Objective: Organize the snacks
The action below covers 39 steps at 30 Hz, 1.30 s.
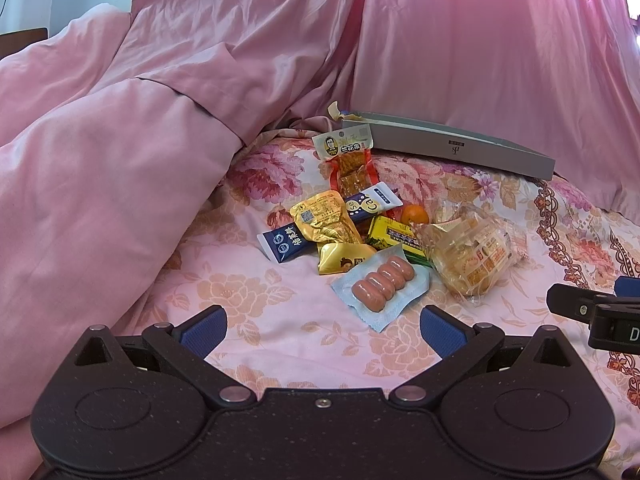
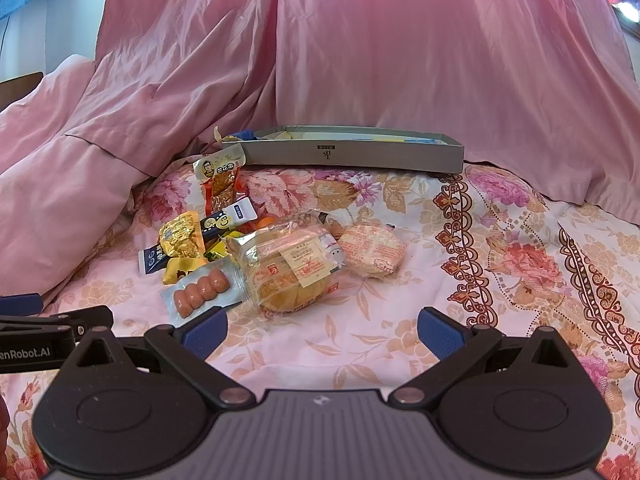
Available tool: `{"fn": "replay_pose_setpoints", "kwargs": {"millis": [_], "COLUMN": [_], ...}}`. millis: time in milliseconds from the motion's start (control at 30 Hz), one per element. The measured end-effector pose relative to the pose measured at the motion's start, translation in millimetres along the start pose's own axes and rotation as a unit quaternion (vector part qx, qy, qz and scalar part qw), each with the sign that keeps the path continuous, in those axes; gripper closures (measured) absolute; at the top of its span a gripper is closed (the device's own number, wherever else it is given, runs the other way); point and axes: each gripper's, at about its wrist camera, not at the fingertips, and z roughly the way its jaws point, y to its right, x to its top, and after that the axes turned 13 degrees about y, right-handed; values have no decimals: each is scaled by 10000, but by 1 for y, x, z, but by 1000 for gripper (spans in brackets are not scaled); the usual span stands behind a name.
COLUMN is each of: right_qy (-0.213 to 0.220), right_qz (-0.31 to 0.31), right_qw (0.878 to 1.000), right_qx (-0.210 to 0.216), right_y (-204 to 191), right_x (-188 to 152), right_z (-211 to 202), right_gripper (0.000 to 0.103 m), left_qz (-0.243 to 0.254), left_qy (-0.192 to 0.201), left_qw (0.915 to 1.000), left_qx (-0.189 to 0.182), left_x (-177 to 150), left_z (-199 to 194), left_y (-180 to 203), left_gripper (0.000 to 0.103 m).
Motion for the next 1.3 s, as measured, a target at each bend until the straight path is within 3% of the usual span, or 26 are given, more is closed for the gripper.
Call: {"fn": "replay_pose_setpoints", "kwargs": {"millis": [333,467,833,1033,1200,1300], "right_qy": [-159,-238,-161,-289,-311,-329], "right_qz": [-93,-314,-1278,-1530,-1423,-1247], "right_qw": [9997,9986,9866,9796,9786,9804], "right_qx": [186,349,997,1269,1452,1491], "right_y": [-2,-2,3,7,9,9], "right_x": [-6,-9,9,14,21,25], "right_z": [3,7,35,60,83,97], "right_gripper": [0,0,0,0,0,0], "left_qz": [21,-85,375,850,1404,1598], "left_qy": [-183,-370,-548,-653,-584,-612], "left_qw": [9996,9992,9933,9751,9622,9601], "left_qx": [209,107,-948,-1941,-2261,-2211], "left_x": [-8,-4,9,-2,-12,-17], "left_z": [0,7,74,100,107,115], "left_y": [-1,-6,-1,1,11,12], "left_gripper": [1,1,1,1,1,1]}}
